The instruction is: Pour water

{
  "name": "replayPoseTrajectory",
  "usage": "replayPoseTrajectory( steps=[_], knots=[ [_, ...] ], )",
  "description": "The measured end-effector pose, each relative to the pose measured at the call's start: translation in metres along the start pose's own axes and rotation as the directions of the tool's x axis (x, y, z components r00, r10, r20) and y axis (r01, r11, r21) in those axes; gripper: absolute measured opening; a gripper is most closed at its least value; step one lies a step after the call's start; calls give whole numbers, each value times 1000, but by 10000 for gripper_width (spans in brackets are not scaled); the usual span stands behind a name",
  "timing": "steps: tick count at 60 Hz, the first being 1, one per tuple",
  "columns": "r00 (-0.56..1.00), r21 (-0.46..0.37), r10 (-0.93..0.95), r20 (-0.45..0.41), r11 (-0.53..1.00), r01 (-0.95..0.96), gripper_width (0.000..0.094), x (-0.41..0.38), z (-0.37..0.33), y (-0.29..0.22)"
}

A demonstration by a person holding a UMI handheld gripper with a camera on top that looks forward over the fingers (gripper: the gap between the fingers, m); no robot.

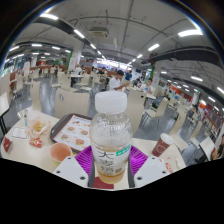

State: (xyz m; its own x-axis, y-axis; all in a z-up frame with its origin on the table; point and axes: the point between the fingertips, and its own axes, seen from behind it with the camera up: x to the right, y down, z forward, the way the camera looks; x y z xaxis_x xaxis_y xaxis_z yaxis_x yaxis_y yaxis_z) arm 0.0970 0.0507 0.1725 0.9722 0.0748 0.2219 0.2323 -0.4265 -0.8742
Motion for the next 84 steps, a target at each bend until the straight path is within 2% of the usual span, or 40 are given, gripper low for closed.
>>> replayPoseTrajectory(
  steps=[6,22,23,35,39,41,44,45,47,54,68,84],
  knots=[
    [993,-13,101,65,995,-100,450,-8,14,31],
    [968,-90,220,119,974,-210,455,-16,45,109],
    [967,-52,226,120,974,-221,455,-17,47,104],
    [970,-16,209,125,978,-209,501,-20,37,106],
    [974,-25,193,123,981,-191,561,-21,37,108],
    [974,-52,193,120,981,-188,626,-21,35,113],
    [973,-91,199,114,978,-189,833,-21,33,119],
    [973,-96,202,113,977,-191,859,-21,31,119],
    [973,-103,205,103,976,-194,838,-18,26,118],
    [980,-126,189,64,976,-180,850,-11,-6,110],
    [988,-175,153,-6,973,-152,846,-22,-112,96],
    [991,-190,137,-9,972,-136,846,-47,-185,88]
  ],
)
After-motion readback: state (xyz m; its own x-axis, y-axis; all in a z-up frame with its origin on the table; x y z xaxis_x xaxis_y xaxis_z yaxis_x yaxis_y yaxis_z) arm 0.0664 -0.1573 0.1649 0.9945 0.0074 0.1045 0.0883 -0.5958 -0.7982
